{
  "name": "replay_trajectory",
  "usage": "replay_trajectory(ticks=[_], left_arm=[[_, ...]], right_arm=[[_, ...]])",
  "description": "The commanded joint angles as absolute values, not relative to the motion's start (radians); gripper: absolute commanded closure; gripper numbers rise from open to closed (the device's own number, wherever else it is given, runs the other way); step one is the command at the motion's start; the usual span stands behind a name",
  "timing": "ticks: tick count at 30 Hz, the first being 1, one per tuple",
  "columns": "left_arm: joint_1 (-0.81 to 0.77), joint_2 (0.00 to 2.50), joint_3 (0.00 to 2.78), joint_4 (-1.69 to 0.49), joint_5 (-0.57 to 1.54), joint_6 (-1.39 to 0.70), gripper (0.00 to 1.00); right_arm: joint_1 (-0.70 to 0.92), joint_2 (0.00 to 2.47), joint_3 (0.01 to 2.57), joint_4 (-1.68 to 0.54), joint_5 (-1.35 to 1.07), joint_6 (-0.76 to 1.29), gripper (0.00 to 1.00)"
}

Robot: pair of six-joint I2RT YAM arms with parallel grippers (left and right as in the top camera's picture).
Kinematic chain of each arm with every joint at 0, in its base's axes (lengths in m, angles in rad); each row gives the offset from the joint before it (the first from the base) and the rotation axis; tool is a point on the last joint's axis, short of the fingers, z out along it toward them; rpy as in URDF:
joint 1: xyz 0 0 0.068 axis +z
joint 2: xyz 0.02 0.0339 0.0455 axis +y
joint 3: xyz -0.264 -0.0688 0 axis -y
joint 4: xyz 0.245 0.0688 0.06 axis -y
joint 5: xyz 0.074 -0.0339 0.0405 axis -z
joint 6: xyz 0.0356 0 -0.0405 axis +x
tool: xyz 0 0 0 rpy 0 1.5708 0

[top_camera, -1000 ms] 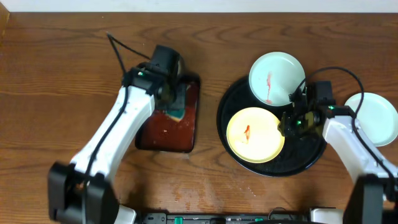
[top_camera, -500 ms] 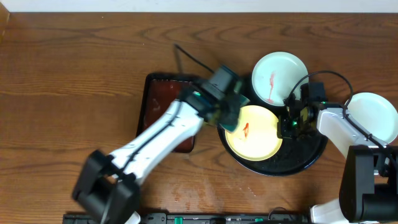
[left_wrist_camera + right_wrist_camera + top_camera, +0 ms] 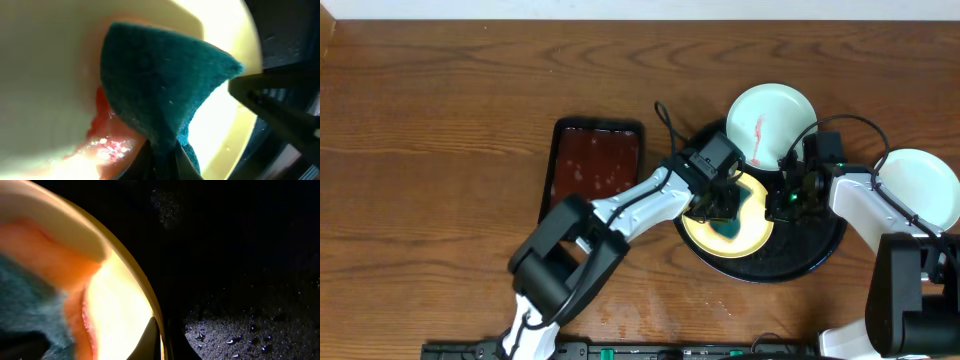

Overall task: Clean dirty plates on tray and stack at the side
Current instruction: 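Scrub the yellow plate with the sponge while right gripper holds its rim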

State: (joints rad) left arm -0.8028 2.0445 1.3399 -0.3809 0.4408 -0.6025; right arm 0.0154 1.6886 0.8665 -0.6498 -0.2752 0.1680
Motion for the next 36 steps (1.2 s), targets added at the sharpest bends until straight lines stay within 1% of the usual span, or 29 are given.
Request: replay_trajectory(ticks=[1, 2, 3, 6, 10, 13, 15, 18, 19, 21, 23, 24, 26, 32, 36], left_arm=[[-0.783, 2.079, 1.343, -0.463, 0.307, -0.593, 0.93], [-0.776, 2.078, 1.344, -0.493, 0.230, -0.592, 0.93], [-0.765, 2.078, 1.357, -0.560, 0.101, -0.592, 0.92], [-0.751, 2.078, 1.394, -0.680, -0.099, -0.575, 0.92], [-0.744, 2.078, 1.436, -0.772, -0.213, -0.501, 0.93], [-0.744, 2.078, 1.448, -0.787, -0.229, -0.484, 0.92], [-0.744, 2.078, 1.447, -0.769, -0.200, -0.492, 0.93], [-0.744, 2.084, 1.444, -0.690, -0.033, -0.491, 0.92], [-0.744, 2.092, 1.444, -0.628, 0.113, -0.491, 0.92], [-0.746, 2.105, 1.444, -0.550, 0.322, -0.491, 0.92], [-0.754, 2.119, 1.444, -0.478, 0.480, -0.501, 0.92], [-0.760, 2.124, 1.444, -0.456, 0.522, -0.513, 0.92], [-0.776, 2.133, 1.444, -0.435, 0.567, -0.517, 0.92], [-0.842, 2.138, 1.444, -0.487, 0.573, -0.475, 0.92], [-0.829, 2.138, 1.444, -0.535, 0.572, -0.475, 0.92]], right_arm=[[0.022, 1.736, 0.855, -0.640, -0.229, 0.194, 0.99], [0.022, 1.736, 0.855, -0.640, -0.229, 0.194, 0.99], [0.022, 1.736, 0.855, -0.640, -0.229, 0.194, 0.99], [0.022, 1.736, 0.855, -0.640, -0.229, 0.194, 0.99], [0.021, 1.736, 0.855, -0.639, -0.229, 0.193, 0.99], [0.021, 1.736, 0.855, -0.639, -0.229, 0.186, 0.99], [0.021, 1.736, 0.855, -0.640, -0.229, 0.186, 0.99], [0.022, 1.736, 0.855, -0.640, -0.229, 0.186, 0.99], [0.022, 1.736, 0.855, -0.641, -0.229, 0.186, 0.99], [0.021, 1.736, 0.855, -0.643, -0.229, 0.186, 0.99], [0.022, 1.736, 0.855, -0.643, -0.229, 0.186, 0.99], [0.021, 1.736, 0.855, -0.643, -0.229, 0.186, 0.99], [0.021, 1.736, 0.855, -0.643, -0.229, 0.186, 0.99], [0.021, 1.736, 0.855, -0.643, -0.229, 0.186, 0.99], [0.021, 1.736, 0.855, -0.643, -0.229, 0.186, 0.99]])
